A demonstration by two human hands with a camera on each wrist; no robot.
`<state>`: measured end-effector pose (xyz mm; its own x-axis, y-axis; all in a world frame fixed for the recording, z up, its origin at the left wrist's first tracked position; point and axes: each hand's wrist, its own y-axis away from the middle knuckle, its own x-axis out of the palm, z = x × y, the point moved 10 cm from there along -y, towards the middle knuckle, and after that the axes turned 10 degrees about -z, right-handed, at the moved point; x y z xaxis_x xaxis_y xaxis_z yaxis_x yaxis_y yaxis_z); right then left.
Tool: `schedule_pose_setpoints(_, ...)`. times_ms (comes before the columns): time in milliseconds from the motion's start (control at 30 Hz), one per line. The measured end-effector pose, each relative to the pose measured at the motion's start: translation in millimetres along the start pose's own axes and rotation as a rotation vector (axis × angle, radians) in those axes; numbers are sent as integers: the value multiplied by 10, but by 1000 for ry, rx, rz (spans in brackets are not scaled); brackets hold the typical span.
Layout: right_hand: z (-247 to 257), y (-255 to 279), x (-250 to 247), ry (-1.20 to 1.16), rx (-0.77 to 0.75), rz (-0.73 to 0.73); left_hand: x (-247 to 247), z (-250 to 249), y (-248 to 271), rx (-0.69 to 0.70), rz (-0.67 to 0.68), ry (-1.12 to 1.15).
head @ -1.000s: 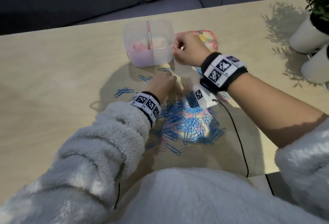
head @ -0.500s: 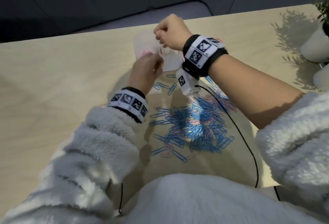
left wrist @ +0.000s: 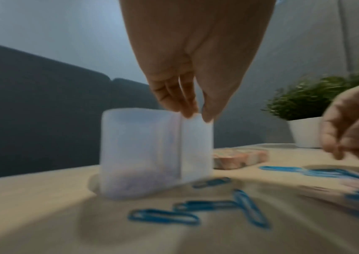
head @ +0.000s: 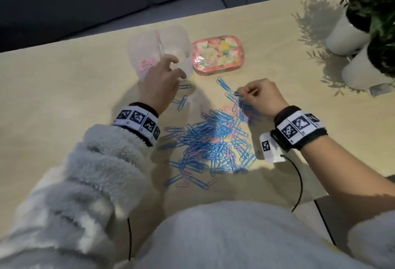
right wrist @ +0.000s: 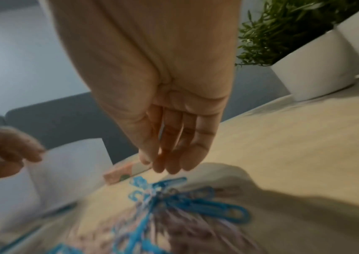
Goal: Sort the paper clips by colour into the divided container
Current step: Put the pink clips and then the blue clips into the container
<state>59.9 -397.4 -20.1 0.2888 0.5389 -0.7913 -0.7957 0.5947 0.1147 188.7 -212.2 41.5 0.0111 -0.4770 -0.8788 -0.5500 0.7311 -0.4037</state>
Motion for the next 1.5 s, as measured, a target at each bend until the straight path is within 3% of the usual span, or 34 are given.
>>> schedule_pose_setpoints(100,70,92,112,128,-97,1,193,-185,157,114,20,-49)
schedule_pose_setpoints(200,221,104,319,134,-169,45,213,-257,201,132,35,-123)
schedule_pose_setpoints(300,342,72,531,160,-156,78,375,-367,284,123,142,15)
schedule_pose_setpoints(467,437,0,727,136,-85,104,775,-507,482,18,431,182)
schedule_pose_setpoints(600,422,-12,762,111,-94,176,810,-488,446,-57,429,229)
schedule_pose_setpoints(733,358,11,679,123,-129,159,807,-419,452,-129,431,316)
schedule_pose_setpoints(867,145,-26,357,-102,-35,24,754,-238,474,-266,407,428)
schedule_pose_setpoints(967,-81,-27,116,-331,146,-105,738,-63,523,-406,395,491)
schedule_pose_setpoints(1067,-266,61,148,-536,344,-67,682,72,534,-520,330,620)
schedule_pose_setpoints(1100,-246,73,161,-519,317,-42,659,95,526,-545,310,656)
schedule_pose_setpoints(1200,-30,65,290,-213,36,90,674,134,543,-638,322,698)
schedule_pose_setpoints(1333,144,115,482,135,-197,198,796,180,697,-953,372,862)
schedule_pose_setpoints(1400,191,143,456,174,-242,167,817,94,682,-922,407,846)
schedule_pose_setpoints(1500,215,218,451,222,-265,147,833,-204,517,-631,443,641)
